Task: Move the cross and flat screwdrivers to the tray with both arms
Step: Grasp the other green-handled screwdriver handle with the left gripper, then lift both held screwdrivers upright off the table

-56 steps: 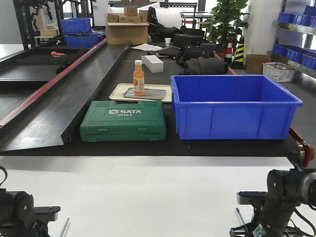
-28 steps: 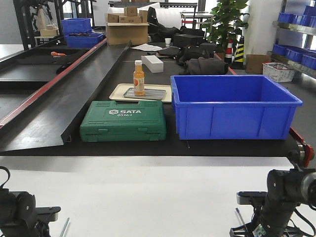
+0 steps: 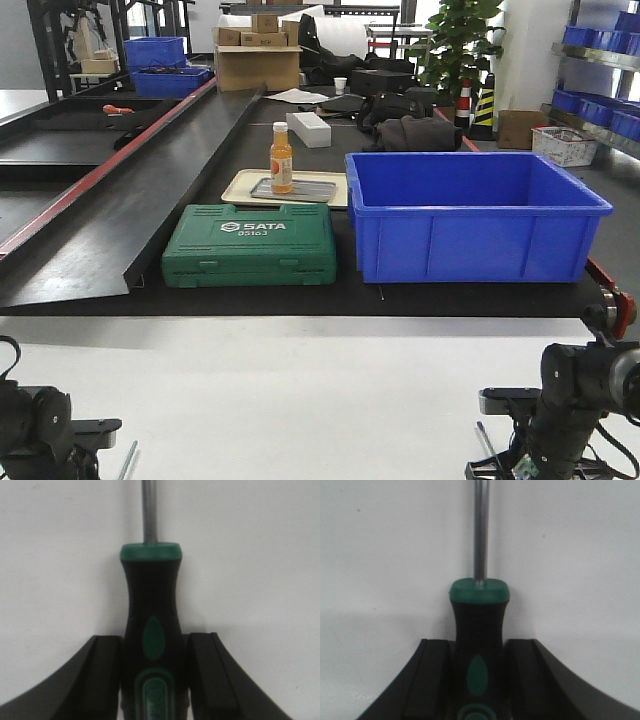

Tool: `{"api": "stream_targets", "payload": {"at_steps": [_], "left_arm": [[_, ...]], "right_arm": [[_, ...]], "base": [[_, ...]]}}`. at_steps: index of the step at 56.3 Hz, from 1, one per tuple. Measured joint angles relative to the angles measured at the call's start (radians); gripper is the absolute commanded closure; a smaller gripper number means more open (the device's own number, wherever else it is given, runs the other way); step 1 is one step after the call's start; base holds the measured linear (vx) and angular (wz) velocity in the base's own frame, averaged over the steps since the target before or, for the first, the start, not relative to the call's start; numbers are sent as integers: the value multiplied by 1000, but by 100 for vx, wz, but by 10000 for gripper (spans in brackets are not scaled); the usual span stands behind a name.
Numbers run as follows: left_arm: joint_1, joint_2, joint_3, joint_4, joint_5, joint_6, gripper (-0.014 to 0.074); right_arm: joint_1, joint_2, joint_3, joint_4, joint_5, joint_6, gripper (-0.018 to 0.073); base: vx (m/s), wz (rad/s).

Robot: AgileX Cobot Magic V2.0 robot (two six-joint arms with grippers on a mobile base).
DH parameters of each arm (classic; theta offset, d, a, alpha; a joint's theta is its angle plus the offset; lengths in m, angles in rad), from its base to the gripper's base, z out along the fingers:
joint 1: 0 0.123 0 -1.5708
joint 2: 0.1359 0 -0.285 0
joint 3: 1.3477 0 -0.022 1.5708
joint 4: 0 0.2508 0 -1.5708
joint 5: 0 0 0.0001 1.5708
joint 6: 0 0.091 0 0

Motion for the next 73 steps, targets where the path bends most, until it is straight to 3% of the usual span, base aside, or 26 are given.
{"api": "stream_targets", "payload": {"at_steps": [16, 30, 53, 73], "left_arm": [[-2, -49, 17, -7, 9, 2, 599], [-19, -279, 21, -9, -19, 3, 596], [-20, -756, 39, 39, -24, 4, 596], [-20, -1170, 242, 63, -106, 3, 596]], "right_arm": [[0, -49, 17, 52, 30, -19, 567], [24, -281, 58, 144, -32, -101, 567], [88, -899, 381, 190, -282, -160, 567], [88, -1500, 618, 185, -321, -162, 567]], "base": [[0, 0], [0, 0], [0, 0], [0, 0]]}}
